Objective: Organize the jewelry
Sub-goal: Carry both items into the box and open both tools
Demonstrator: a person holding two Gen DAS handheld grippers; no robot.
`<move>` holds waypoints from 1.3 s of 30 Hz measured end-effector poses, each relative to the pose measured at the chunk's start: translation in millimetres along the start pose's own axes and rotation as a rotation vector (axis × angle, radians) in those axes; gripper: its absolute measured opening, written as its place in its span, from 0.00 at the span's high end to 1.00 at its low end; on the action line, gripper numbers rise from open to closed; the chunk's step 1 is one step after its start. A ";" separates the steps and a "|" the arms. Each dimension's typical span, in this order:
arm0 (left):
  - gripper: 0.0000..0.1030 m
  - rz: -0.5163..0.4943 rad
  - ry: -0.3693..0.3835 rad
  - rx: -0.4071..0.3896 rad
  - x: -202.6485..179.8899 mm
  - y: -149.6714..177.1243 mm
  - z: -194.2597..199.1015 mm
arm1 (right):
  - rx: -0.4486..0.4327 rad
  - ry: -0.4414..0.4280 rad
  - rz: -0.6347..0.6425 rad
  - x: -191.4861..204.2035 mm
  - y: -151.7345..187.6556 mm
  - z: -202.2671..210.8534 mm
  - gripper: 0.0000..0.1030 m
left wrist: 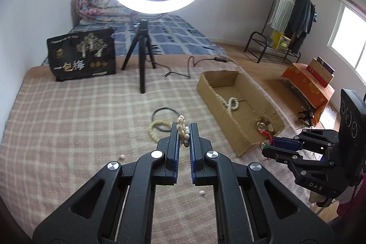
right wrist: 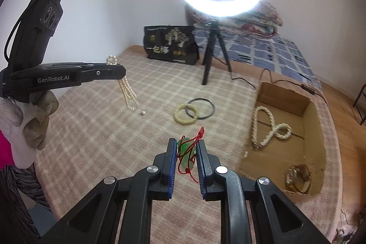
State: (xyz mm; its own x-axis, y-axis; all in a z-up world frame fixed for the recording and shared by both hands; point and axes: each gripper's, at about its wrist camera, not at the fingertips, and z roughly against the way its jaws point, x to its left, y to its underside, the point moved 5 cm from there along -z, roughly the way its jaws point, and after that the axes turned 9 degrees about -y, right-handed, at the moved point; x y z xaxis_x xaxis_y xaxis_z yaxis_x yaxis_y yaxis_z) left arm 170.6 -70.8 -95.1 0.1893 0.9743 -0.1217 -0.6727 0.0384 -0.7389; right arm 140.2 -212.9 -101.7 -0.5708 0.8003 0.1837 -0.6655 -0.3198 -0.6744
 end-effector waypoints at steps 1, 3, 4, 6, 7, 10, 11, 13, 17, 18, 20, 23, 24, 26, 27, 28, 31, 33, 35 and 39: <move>0.94 -0.006 0.008 -0.003 -6.9 -3.4 -1.2 | -0.005 0.010 -0.011 -6.3 0.3 4.4 0.85; 0.94 -0.020 0.023 -0.011 -20.5 -10.0 -4.4 | -0.014 0.025 -0.034 -18.5 1.7 12.4 0.85; 0.94 -0.029 0.027 -0.015 -27.1 -13.1 -6.0 | -0.017 0.031 -0.045 -23.9 2.3 15.7 0.85; 0.94 -0.041 0.042 -0.017 -39.6 -19.9 -11.6 | -0.019 0.042 -0.068 -35.4 3.8 21.3 0.85; 0.94 -0.046 0.049 -0.017 -45.3 -23.0 -14.6 | -0.018 0.049 -0.074 -40.0 4.3 22.6 0.85; 0.95 -0.057 0.067 -0.015 -62.7 -32.9 -25.0 | -0.013 0.067 -0.091 -54.4 7.3 27.3 0.85; 0.94 -0.064 0.073 -0.015 -69.0 -36.3 -29.3 | -0.012 0.074 -0.097 -59.2 8.1 28.5 0.85; 0.94 -0.074 0.080 -0.018 -78.9 -42.3 -36.4 | -0.009 0.084 -0.110 -68.3 9.5 30.4 0.85; 0.94 -0.097 0.098 -0.018 -102.0 -54.5 -52.2 | -0.002 0.101 -0.133 -86.6 12.9 32.6 0.85; 0.94 -0.102 0.101 -0.019 -107.0 -57.3 -56.3 | -0.001 0.104 -0.140 -91.3 13.9 33.0 0.85; 0.94 -0.110 0.108 -0.020 -117.3 -62.5 -64.6 | 0.003 0.110 -0.149 -99.1 16.0 33.6 0.85; 0.94 -0.119 0.119 -0.019 -131.7 -69.9 -77.6 | 0.008 0.116 -0.158 -109.0 18.6 32.6 0.85; 0.94 -0.123 0.124 -0.018 -136.6 -72.3 -82.1 | 0.009 0.115 -0.159 -111.0 18.9 31.8 0.85; 0.94 -0.125 0.129 -0.012 -145.2 -76.3 -90.8 | 0.014 0.115 -0.160 -115.3 19.3 29.9 0.85; 0.94 -0.125 0.132 -0.009 -149.2 -77.9 -96.0 | 0.016 0.114 -0.161 -117.3 19.7 28.4 0.85; 0.95 -0.125 0.136 -0.005 -153.0 -78.8 -100.8 | 0.019 0.114 -0.160 -119.0 20.3 27.1 0.85; 0.94 -0.134 0.136 0.006 -162.7 -78.5 -114.3 | 0.029 0.114 -0.162 -123.6 22.6 22.9 0.85; 0.95 -0.142 0.136 0.014 -168.0 -77.4 -121.9 | 0.034 0.113 -0.164 -126.7 23.9 20.1 0.85; 0.94 -0.148 0.132 0.023 -172.1 -76.1 -130.0 | 0.038 0.112 -0.170 -130.6 25.4 17.6 0.85; 0.94 -0.145 0.127 0.038 -174.7 -74.9 -143.1 | 0.044 0.106 -0.191 -138.5 28.0 13.0 0.85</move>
State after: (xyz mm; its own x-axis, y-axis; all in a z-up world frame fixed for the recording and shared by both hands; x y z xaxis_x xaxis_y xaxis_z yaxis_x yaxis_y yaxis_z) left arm 290.4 -275.7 -113.3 0.3735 0.9222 -0.1001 -0.6580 0.1873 -0.7293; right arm 194.4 -339.3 -136.7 -0.3799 0.8968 0.2270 -0.7785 -0.1774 -0.6020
